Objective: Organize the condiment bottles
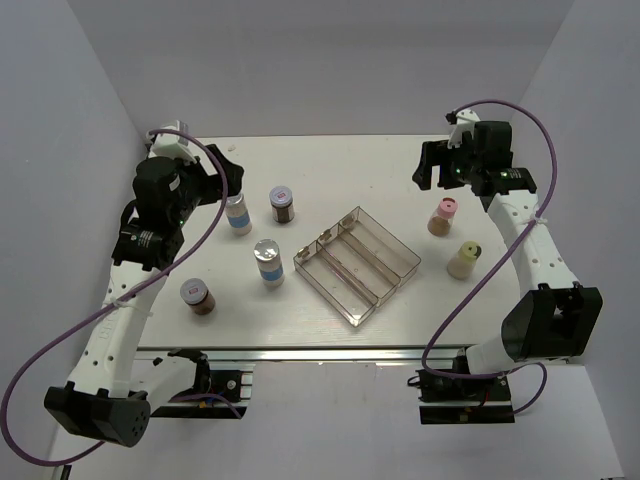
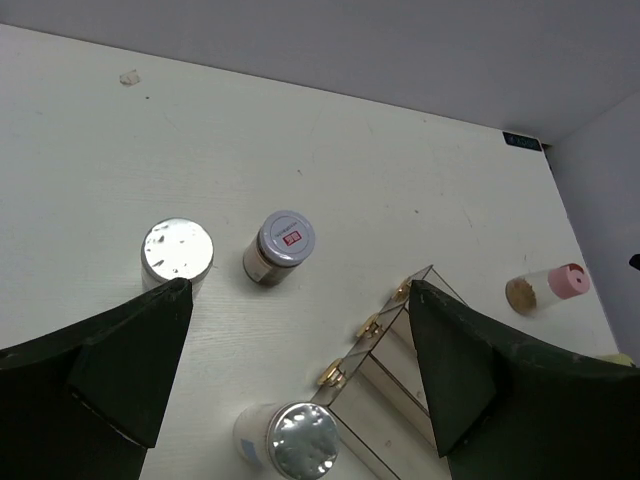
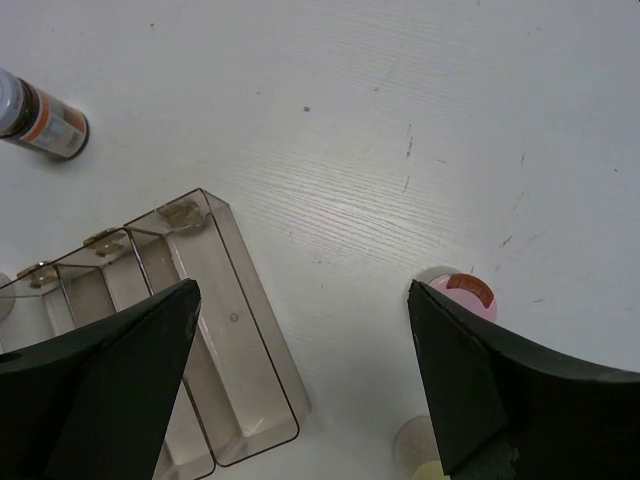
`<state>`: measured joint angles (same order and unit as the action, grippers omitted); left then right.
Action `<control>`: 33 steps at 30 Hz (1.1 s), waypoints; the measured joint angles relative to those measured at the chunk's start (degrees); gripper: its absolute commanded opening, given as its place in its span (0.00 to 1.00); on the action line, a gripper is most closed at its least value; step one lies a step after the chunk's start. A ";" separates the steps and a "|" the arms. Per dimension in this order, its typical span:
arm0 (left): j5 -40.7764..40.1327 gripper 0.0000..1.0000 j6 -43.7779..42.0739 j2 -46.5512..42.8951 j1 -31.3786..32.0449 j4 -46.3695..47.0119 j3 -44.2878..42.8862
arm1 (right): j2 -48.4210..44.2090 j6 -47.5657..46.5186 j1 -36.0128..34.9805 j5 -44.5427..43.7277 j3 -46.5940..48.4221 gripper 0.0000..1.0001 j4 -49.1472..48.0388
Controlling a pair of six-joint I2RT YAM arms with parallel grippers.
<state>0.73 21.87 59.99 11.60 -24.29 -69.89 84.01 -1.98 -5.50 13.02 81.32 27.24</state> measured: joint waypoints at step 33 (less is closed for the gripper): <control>-13.38 0.98 -1.16 24.87 0.00 -18.34 -8.31 | -1.11 -14.08 -11.23 23.15 -9.09 0.89 -6.54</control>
<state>-12.64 20.71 84.86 11.60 -42.63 -78.19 82.89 -16.05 -16.73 36.16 72.23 20.71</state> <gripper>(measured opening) 0.982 0.891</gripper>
